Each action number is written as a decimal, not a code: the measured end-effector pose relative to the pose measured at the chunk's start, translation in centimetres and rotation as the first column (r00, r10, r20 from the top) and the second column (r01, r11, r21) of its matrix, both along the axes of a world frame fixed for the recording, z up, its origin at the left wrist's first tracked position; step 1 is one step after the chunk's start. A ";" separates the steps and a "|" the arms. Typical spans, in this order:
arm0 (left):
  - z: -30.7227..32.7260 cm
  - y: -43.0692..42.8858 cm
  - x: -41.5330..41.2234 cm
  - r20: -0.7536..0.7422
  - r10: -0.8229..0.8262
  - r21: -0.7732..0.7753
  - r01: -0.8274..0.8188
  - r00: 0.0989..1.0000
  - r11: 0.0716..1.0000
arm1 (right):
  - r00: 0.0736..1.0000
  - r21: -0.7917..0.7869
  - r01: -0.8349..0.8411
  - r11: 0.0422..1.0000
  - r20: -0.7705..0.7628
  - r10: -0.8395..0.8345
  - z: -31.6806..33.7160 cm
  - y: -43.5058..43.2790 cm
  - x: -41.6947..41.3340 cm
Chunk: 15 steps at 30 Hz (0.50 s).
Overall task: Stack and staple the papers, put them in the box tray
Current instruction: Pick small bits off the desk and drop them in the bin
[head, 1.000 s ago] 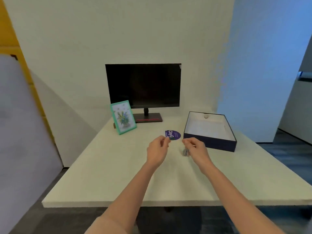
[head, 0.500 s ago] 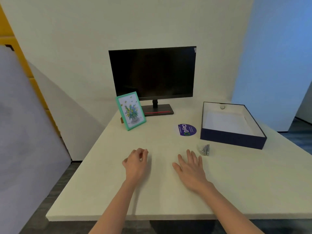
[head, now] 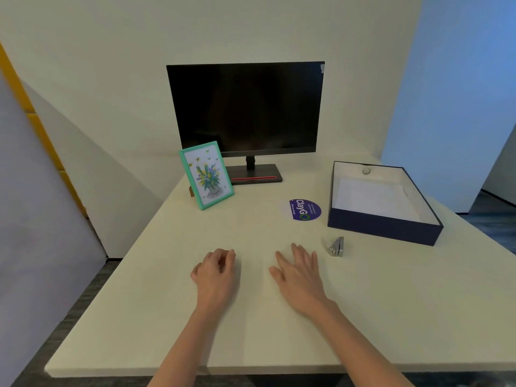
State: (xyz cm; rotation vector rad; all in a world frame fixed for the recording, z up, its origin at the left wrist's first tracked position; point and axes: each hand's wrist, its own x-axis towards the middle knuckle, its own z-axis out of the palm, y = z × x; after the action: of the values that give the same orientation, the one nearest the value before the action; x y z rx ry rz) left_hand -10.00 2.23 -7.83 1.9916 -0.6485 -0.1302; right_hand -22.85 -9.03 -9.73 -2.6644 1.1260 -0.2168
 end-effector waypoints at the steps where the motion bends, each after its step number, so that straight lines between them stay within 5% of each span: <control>1: 0.0 0.0 0.0 0.002 0.000 0.001 0.000 1.000 1.000 | 1.000 0.013 -0.028 1.000 -0.007 0.028 0.0 0.1 0.2; 8: -0.1 -0.2 0.1 0.017 0.012 0.007 -0.012 1.000 1.000 | 0.997 -0.005 0.082 0.997 -0.012 -0.082 0.3 -1.0 0.1; 11: -0.1 -0.2 0.1 0.007 0.014 -0.008 -0.014 1.000 1.000 | 0.999 0.025 -0.002 1.000 -0.038 0.003 -0.1 0.0 0.8; 15: 0.0 0.0 0.1 0.003 0.014 -0.013 -0.014 1.000 1.000 | 0.990 0.033 -0.034 0.999 0.140 0.029 0.3 -0.7 1.8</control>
State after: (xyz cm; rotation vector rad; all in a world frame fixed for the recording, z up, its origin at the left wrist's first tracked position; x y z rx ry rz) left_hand -9.88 2.24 -7.82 1.9842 -0.6364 -0.1142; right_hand -21.07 -9.74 -9.43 -2.5886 1.0338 -0.3683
